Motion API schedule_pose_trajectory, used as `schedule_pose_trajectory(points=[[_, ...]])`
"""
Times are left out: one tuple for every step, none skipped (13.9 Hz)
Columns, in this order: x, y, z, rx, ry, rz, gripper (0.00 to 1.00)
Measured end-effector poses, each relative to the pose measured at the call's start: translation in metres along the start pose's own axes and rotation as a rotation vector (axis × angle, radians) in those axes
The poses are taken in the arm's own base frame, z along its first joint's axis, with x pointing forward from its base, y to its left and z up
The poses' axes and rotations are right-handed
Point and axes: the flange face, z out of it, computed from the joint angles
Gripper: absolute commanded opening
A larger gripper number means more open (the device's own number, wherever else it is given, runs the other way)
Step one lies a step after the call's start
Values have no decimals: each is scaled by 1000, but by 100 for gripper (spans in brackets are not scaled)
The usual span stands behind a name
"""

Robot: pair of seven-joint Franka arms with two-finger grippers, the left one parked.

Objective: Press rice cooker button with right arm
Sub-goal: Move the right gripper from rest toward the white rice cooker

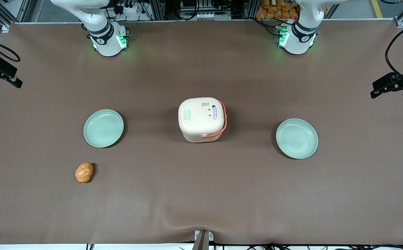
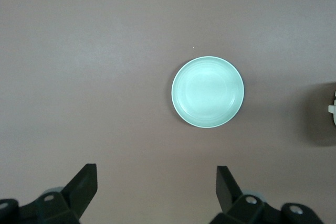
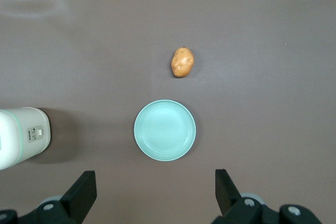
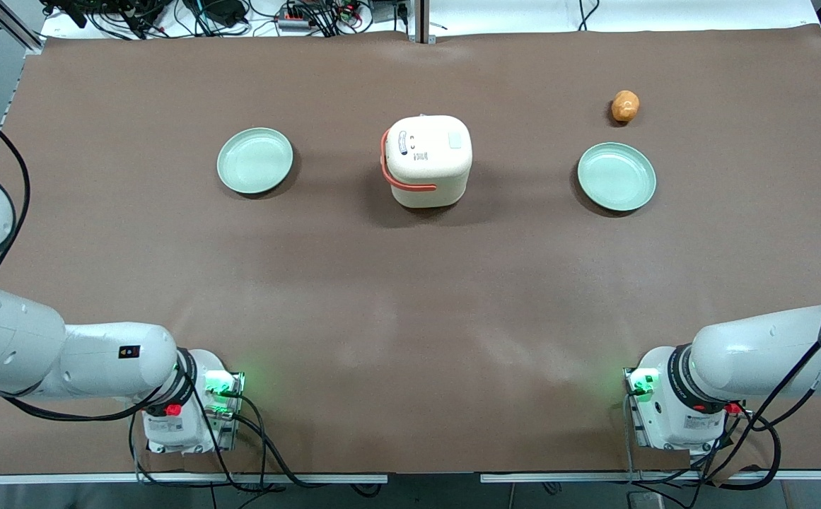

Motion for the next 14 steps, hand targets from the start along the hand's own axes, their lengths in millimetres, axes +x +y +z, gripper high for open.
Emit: schedule_pose_trajectory(points=[[0, 2, 0, 0, 0, 3, 100], [0, 7, 0, -1, -1, 12, 100], [0, 11, 0, -2, -1, 21, 100], [0, 15, 0, -2, -1, 26, 100], [0, 16, 1, -2, -2, 28, 100], [0, 15, 1, -2, -3, 27, 100], [0, 13, 2, -2, -5, 24, 100], [1, 10, 4, 0, -8, 15, 100], [1, 1, 6, 1, -11, -10, 100], [2, -15, 8, 3, -15, -45, 100], [2, -37, 12, 6, -23, -84, 100], [1, -61, 17, 8, -33, -127, 100], [-1, -87, 23, 8, -45, -164, 100], [-4, -113, 30, 9, -58, -173, 100]])
